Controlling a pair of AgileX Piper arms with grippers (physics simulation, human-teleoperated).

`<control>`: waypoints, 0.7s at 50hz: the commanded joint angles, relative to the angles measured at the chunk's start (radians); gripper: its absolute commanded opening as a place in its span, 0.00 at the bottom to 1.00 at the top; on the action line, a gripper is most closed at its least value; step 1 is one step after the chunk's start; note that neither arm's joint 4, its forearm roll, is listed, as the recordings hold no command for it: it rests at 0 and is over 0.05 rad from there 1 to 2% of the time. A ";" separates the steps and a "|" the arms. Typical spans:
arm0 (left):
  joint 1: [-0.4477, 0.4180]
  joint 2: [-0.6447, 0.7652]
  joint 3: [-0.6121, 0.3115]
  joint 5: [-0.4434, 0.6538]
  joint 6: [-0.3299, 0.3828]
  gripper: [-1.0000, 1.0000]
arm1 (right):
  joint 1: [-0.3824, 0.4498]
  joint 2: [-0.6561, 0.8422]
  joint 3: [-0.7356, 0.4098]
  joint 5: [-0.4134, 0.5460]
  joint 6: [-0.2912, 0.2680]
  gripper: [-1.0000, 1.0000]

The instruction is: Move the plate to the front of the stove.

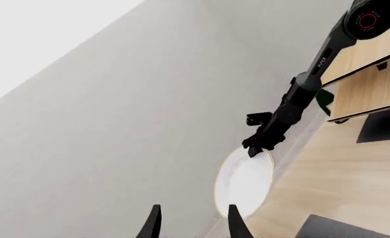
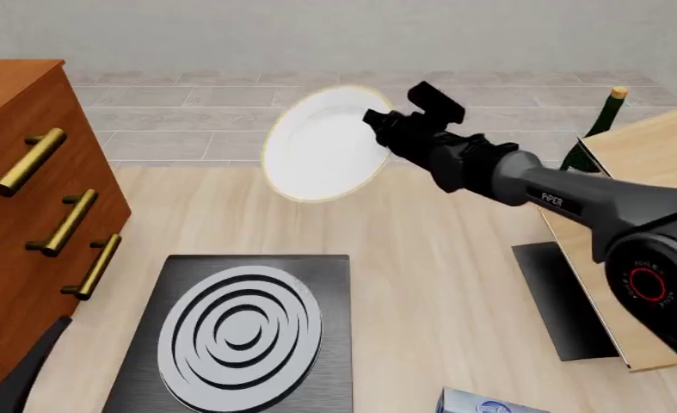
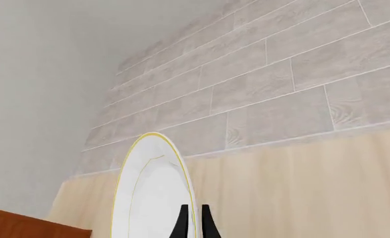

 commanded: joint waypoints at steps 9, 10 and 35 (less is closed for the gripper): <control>0.041 0.001 0.010 0.000 -0.005 1.00 | 0.013 0.161 -0.173 0.033 0.030 0.00; 0.042 0.002 0.011 -0.003 -0.006 1.00 | 0.013 0.166 -0.178 0.035 0.030 0.00; 0.068 -0.006 0.023 -0.004 -0.023 1.00 | 0.079 0.210 -0.094 -0.098 0.167 0.00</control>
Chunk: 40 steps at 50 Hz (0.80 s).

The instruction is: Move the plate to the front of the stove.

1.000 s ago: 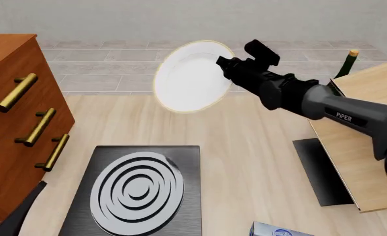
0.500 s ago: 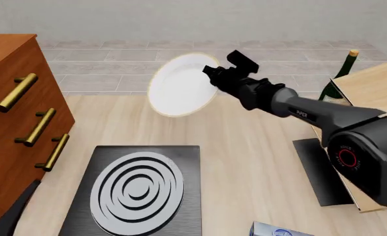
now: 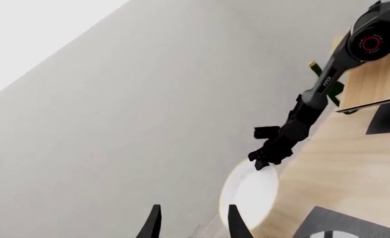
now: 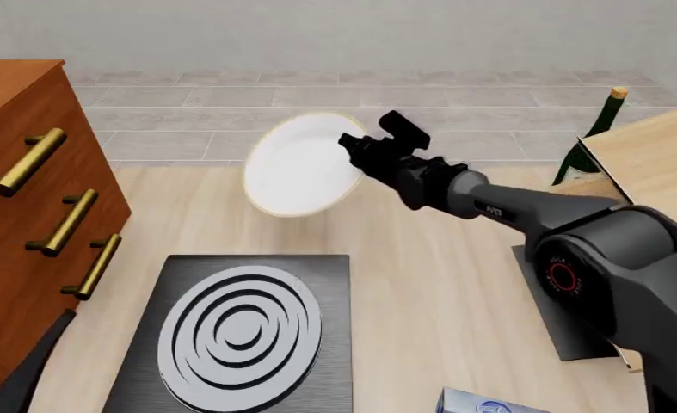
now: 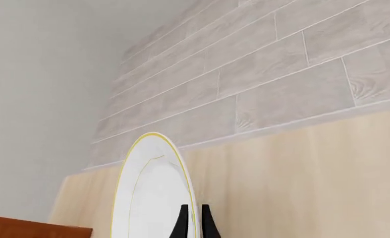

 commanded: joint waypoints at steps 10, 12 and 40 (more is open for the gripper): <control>0.014 -0.030 0.002 0.024 -0.006 1.00 | 0.038 0.027 0.050 -0.078 0.075 0.00; 0.016 -0.034 0.000 0.029 -0.008 1.00 | 0.039 0.029 0.046 -0.075 0.072 0.00; 0.033 -0.060 0.006 0.053 -0.021 1.00 | 0.014 0.129 -0.021 -0.056 0.087 0.00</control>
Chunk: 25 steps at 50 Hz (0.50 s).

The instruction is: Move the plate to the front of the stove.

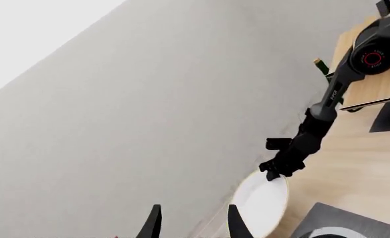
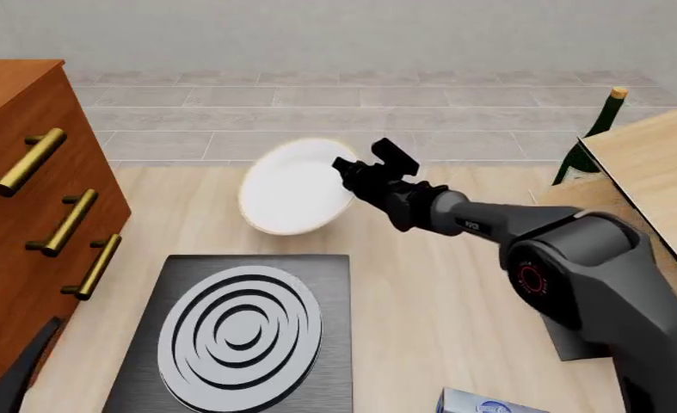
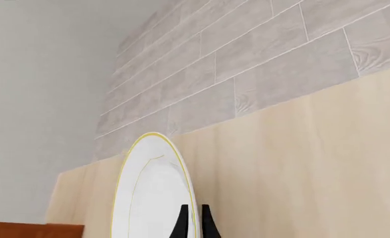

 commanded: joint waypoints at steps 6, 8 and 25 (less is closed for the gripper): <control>0.010 -0.012 0.000 0.012 -0.009 1.00 | -0.010 0.042 -0.032 0.004 0.023 0.00; 0.010 -0.014 -0.003 0.016 -0.012 1.00 | -0.012 0.045 -0.033 0.006 0.019 0.00; 0.015 -0.016 -0.002 0.019 -0.017 1.00 | -0.024 0.093 -0.060 0.013 0.029 0.00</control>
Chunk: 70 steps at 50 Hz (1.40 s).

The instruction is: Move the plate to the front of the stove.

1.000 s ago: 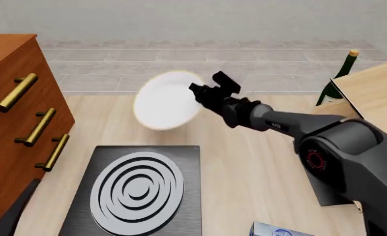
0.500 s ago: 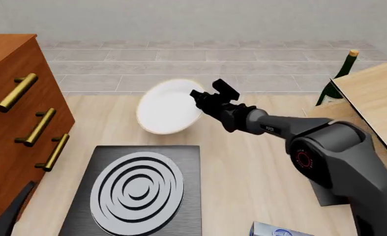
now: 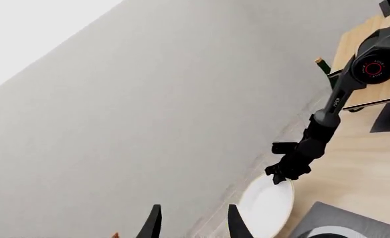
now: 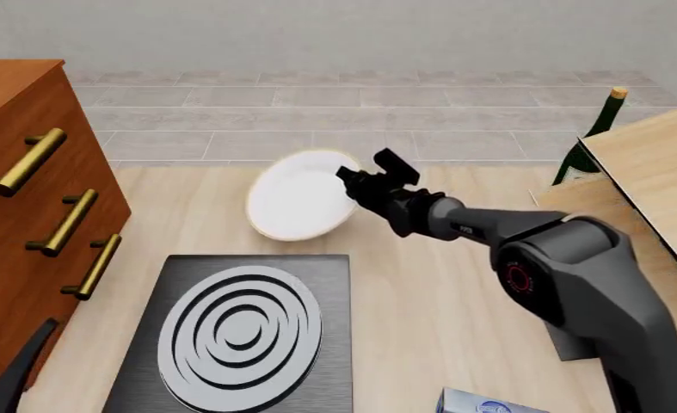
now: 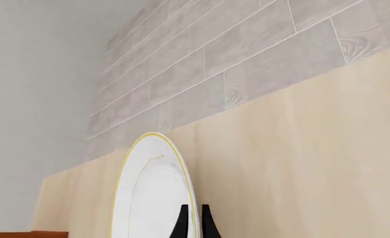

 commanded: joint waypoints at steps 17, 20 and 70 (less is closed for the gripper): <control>0.013 -0.004 0.002 0.005 -0.012 1.00 | -0.017 0.077 -0.083 0.038 0.012 0.00; 0.015 -0.005 0.000 0.008 -0.016 1.00 | -0.022 0.092 -0.113 0.064 -0.002 0.00; 0.016 -0.014 0.005 -0.002 -0.030 1.00 | -0.028 0.067 -0.107 0.101 -0.055 1.00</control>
